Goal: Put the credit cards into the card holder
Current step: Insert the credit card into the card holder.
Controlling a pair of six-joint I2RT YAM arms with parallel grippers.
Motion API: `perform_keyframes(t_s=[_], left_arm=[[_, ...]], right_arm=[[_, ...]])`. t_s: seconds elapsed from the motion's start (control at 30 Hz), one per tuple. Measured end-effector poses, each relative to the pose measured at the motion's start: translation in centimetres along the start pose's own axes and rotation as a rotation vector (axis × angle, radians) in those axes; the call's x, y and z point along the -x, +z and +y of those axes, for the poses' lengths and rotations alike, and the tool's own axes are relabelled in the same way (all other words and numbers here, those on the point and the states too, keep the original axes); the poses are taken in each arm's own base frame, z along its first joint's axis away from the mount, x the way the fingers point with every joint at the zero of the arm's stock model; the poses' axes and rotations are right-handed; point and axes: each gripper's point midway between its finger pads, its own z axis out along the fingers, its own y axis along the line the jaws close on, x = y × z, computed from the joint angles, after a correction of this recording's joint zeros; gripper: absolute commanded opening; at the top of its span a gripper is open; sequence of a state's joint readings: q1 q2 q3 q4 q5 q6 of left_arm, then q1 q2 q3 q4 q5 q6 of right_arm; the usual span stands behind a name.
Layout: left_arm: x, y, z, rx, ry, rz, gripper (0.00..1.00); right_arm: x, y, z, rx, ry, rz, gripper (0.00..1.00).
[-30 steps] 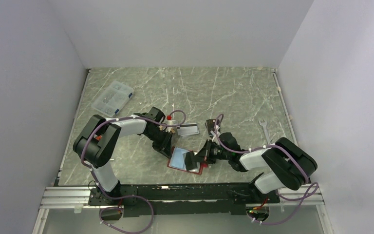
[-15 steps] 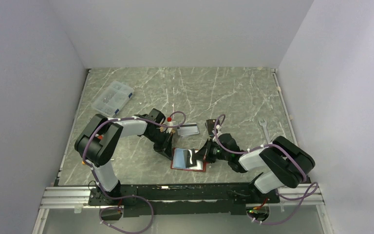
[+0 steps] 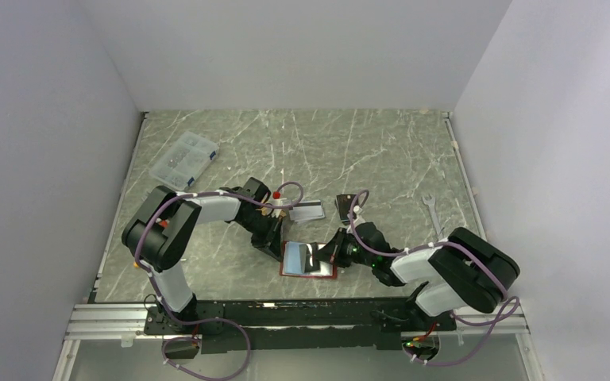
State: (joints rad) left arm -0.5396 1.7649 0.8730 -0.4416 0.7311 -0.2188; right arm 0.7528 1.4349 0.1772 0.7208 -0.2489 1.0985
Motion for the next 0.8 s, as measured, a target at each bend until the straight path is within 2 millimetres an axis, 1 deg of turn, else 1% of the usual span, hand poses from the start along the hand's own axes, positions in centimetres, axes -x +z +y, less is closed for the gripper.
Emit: perform_keyframes(t_s=[0.2, 0.37, 0.43, 0.63, 0.7, 0.8], left_arm=[[0.0, 0.1, -0.1, -0.002, -0.006, -0.001, 0.02], [0.0, 0.1, -0.1, -0.003, -0.009, -0.001, 0.02], [0.0, 0.1, -0.1, -0.004, -0.009, 0.000, 0.02], [0.1, -0.1, -0.1, -0.012, -0.014, -0.005, 0.02], [0.3, -0.2, -0.1, -0.020, -0.017, -0.012, 0.02], [0.3, -0.3, -0.1, -0.029, -0.020, -0.016, 0.01]], right_arm=[[-0.3, 0.2, -0.1, -0.023, -0.004, -0.017, 0.01], [-0.6, 0.8, -0.1, -0.045, -0.002, -0.010, 0.22], [-0.7, 1.0, 0.2, -0.055, -0.009, -0.006, 0.28], [-0.8, 1.3, 1.0, -0.097, -0.065, -0.014, 0.36], [-0.9, 1.4, 1.1, -0.111, -0.082, -0.018, 0.42], [-0.9, 1.6, 1.6, -0.128, -0.112, -0.020, 0.44]])
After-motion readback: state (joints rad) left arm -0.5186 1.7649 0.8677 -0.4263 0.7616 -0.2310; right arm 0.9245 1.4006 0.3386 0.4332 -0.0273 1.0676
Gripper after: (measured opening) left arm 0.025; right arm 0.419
